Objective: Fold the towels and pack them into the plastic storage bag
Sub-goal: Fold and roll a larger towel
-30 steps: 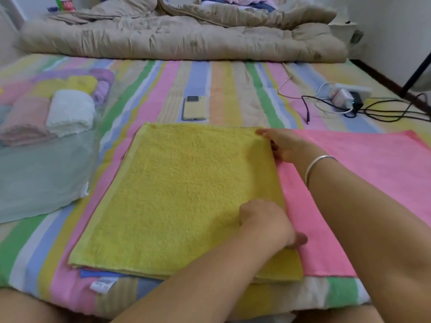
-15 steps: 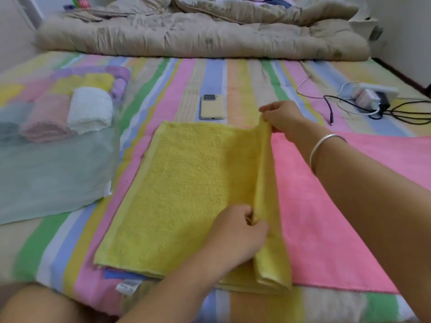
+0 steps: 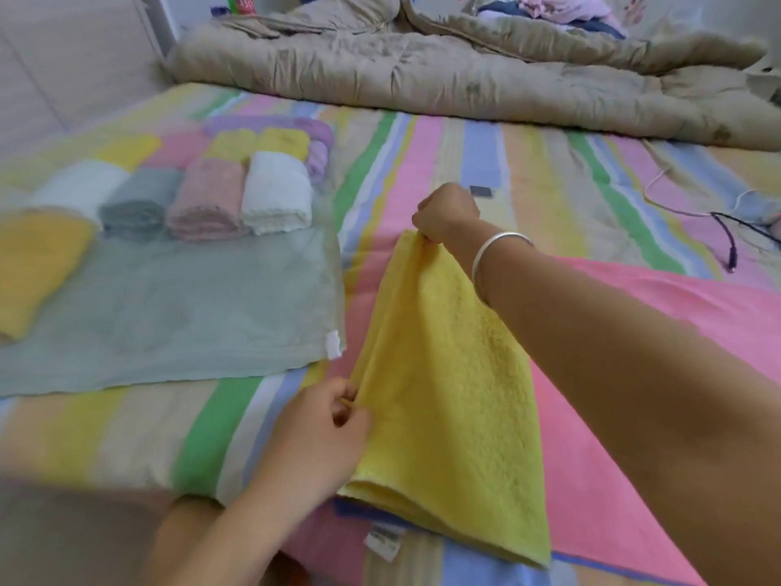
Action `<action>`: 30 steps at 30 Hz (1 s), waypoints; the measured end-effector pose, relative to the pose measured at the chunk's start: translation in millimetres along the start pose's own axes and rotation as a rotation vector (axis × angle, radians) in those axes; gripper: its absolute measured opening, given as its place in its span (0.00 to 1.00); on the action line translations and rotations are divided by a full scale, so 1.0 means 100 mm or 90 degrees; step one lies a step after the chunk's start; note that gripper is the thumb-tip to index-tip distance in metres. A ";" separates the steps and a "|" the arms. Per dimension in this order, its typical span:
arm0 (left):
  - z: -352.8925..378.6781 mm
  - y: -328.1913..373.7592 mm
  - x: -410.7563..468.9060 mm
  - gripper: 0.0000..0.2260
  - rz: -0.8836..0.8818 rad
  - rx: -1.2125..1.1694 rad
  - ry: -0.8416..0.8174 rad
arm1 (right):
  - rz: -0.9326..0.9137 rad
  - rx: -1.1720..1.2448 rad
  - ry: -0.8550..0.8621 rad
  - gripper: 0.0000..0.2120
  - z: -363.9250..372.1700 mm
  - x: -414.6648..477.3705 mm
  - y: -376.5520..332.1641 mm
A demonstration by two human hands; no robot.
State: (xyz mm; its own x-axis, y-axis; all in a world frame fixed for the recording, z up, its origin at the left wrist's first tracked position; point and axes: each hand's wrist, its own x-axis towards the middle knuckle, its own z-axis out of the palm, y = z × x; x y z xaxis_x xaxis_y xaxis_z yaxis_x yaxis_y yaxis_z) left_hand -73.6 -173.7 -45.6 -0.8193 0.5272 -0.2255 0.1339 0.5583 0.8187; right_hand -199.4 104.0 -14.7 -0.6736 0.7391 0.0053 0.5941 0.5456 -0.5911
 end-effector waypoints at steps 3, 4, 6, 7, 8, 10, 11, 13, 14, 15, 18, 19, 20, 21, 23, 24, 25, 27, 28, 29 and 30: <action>-0.06 -0.12 0.04 0.05 -0.012 0.009 0.005 | -0.008 -0.047 -0.014 0.02 0.25 -0.01 -0.06; -0.07 -0.15 0.05 0.05 -0.015 0.003 0.003 | -0.007 -0.051 -0.021 0.02 0.31 -0.02 -0.05; -0.09 -0.18 0.07 0.04 -0.010 0.004 -0.011 | -0.023 -0.017 -0.054 0.11 0.37 -0.04 -0.01; -0.10 -0.18 0.06 0.04 -0.006 0.005 -0.016 | -0.034 0.022 -0.064 0.17 0.36 -0.07 0.00; -0.11 -0.18 0.05 0.04 -0.001 0.010 -0.019 | -0.051 0.071 -0.061 0.19 0.32 -0.11 0.01; -0.12 -0.18 0.04 0.02 0.018 0.057 -0.009 | -0.099 0.128 -0.013 0.18 0.21 -0.22 0.07; -0.13 -0.16 0.02 0.02 0.030 0.120 -0.002 | -0.132 0.112 0.023 0.17 0.15 -0.29 0.13; -0.15 -0.03 -0.06 0.05 0.075 0.341 0.070 | -0.190 0.023 0.076 0.17 0.02 -0.42 0.32; -0.15 0.05 -0.11 0.07 0.110 0.441 0.126 | -0.205 -0.051 0.084 0.18 -0.03 -0.48 0.46; -0.13 0.17 -0.12 0.09 0.161 0.486 0.190 | -0.208 -0.136 0.072 0.19 -0.05 -0.54 0.59; 0.10 0.35 0.00 0.13 0.400 0.379 0.228 | -0.156 -0.288 -0.032 0.26 -0.01 -0.58 0.87; 0.22 0.35 0.10 0.18 0.442 0.364 0.147 | -0.145 -0.302 -0.053 0.28 0.04 -0.56 0.92; 0.33 0.34 0.20 0.23 0.457 0.389 0.059 | -0.144 -0.318 -0.061 0.29 0.09 -0.55 0.95; 0.42 0.32 0.27 0.27 0.457 0.436 -0.012 | -0.147 -0.334 -0.063 0.30 0.14 -0.54 0.96; 0.54 0.19 0.39 0.31 0.436 0.514 -0.088 | -0.153 -0.355 -0.051 0.30 0.20 -0.53 0.97; 0.58 0.10 0.41 0.31 0.436 0.528 -0.094 | -0.156 -0.355 -0.048 0.30 0.21 -0.54 0.99; 0.60 0.03 0.42 0.31 0.439 0.534 -0.093 | -0.161 -0.353 -0.047 0.30 0.20 -0.55 1.00; 0.61 -0.03 0.41 0.30 0.450 0.529 -0.090 | -0.172 -0.342 -0.049 0.30 0.14 -0.59 1.05; 0.61 -0.05 0.41 0.30 0.459 0.522 -0.081 | -0.179 -0.338 -0.051 0.30 0.11 -0.62 1.08; 0.62 -0.05 0.41 0.30 0.467 0.515 -0.072 | -0.188 -0.337 -0.052 0.29 0.07 -0.67 1.12; 0.62 -0.05 0.42 0.29 0.474 0.509 -0.067 | -0.195 -0.337 -0.054 0.30 0.03 -0.73 1.16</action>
State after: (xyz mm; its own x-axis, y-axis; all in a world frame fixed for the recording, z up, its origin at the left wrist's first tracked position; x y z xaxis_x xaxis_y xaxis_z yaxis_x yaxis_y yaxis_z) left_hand -73.5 -114.7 -91.9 -0.3367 0.9353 0.1088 0.9294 0.3115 0.1977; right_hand -82.9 112.3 -86.4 -0.8677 0.4958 0.0342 0.4912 0.8661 -0.0928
